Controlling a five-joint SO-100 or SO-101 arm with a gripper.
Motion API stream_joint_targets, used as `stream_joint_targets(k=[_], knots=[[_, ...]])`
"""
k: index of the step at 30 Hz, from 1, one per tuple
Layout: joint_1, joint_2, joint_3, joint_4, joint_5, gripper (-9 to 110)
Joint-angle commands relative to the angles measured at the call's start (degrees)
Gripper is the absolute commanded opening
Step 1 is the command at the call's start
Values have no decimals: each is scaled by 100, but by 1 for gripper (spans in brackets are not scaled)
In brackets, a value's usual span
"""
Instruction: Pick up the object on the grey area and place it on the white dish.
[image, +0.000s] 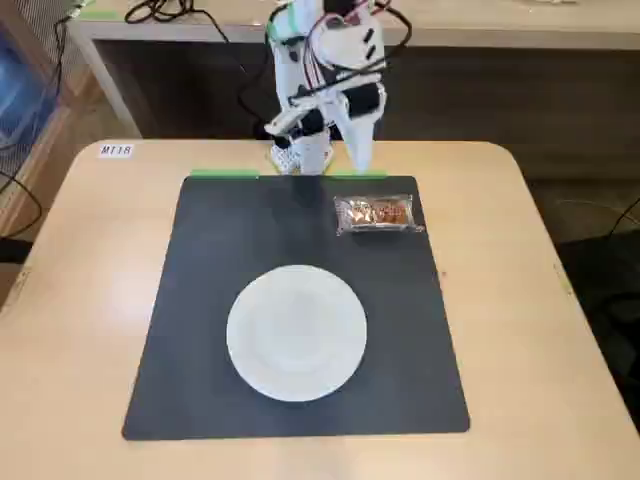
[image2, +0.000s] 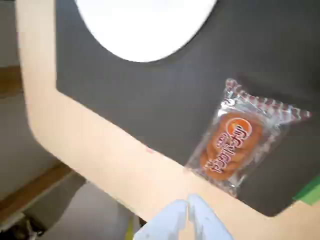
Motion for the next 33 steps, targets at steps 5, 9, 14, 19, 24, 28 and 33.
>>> stream_joint_targets(k=[5, 9, 14, 19, 24, 28, 33], knots=[[-782, -466, -220, 114, 1758, 0], [-1028, -940, -229, 114, 2760, 0], [-1116, -1468, -176, 123, 3489, 0], [-1204, -1591, 352, 132, 4140, 27], [-1441, -1635, 923, 132, 4491, 42], [-1529, -1890, 1011, 132, 4570, 53], [-1564, -2188, 984, 132, 4720, 63]])
